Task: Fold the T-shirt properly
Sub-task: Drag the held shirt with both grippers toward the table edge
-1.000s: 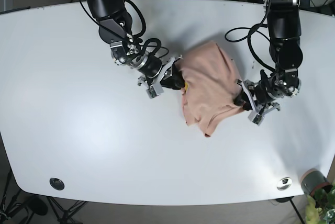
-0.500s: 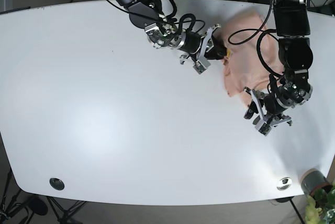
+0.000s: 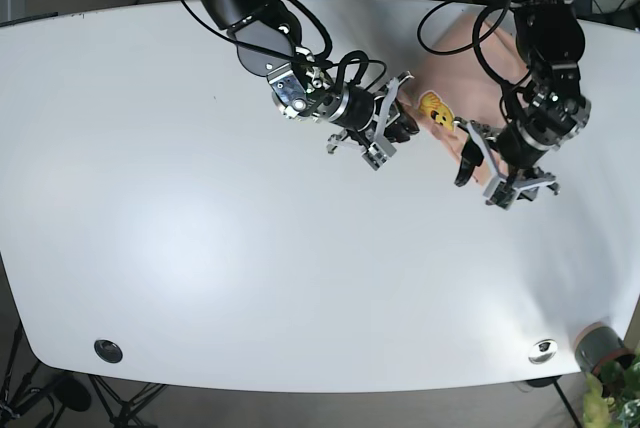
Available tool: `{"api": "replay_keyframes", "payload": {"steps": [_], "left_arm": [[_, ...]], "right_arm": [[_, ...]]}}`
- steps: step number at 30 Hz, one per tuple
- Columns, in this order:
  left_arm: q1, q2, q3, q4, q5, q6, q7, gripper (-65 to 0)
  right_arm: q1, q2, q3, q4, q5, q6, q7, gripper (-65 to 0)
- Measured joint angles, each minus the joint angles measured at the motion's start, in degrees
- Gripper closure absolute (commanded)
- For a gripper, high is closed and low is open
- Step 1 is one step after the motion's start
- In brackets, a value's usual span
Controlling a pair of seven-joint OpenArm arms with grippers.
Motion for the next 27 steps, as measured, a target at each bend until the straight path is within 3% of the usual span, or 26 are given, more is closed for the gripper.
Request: {"api": "replay_keyframes", "payload": {"steps": [2,9,13,19,22,25,27], "left_arm": [[2.62,2.56,-4.61,3.65,0.22,2.29,-0.04,-37.5],[9.86,6.97,-12.98,7.82,-0.68,2.34,-0.28,-37.2],[13.84,9.31,-19.39,8.13,1.03,3.41,0.5,-37.1],[16.61,10.73,-30.21,8.13,-0.07,2.95,-0.07,-37.1],[17.97,11.87,-32.94,8.09,0.33,3.54,-0.15,-31.4],[18.51,13.6,-35.76,7.96,-0.15,2.34,-0.11,-24.0],[18.8,13.92,-37.53,6.62,-0.02,2.6,-0.26,-23.1]], "right_arm": [[-0.37,1.2,0.02,4.92,-0.55,-0.17,-4.37,-10.0],[-0.24,2.34,-0.24,11.23,-0.04,0.07,-10.23,-9.7],[-1.16,4.0,-0.24,13.27,-0.13,0.0,-13.7,-10.0],[-4.22,3.85,-0.48,17.03,-0.02,0.28,-13.88,-10.1],[-5.09,3.56,-0.5,17.18,-0.26,2.8,-13.9,-10.1],[-5.86,2.69,-0.37,17.2,-0.44,3.26,-13.77,-10.1],[-6.12,2.4,-0.42,16.55,-0.39,3.61,-13.68,-10.1]]}}
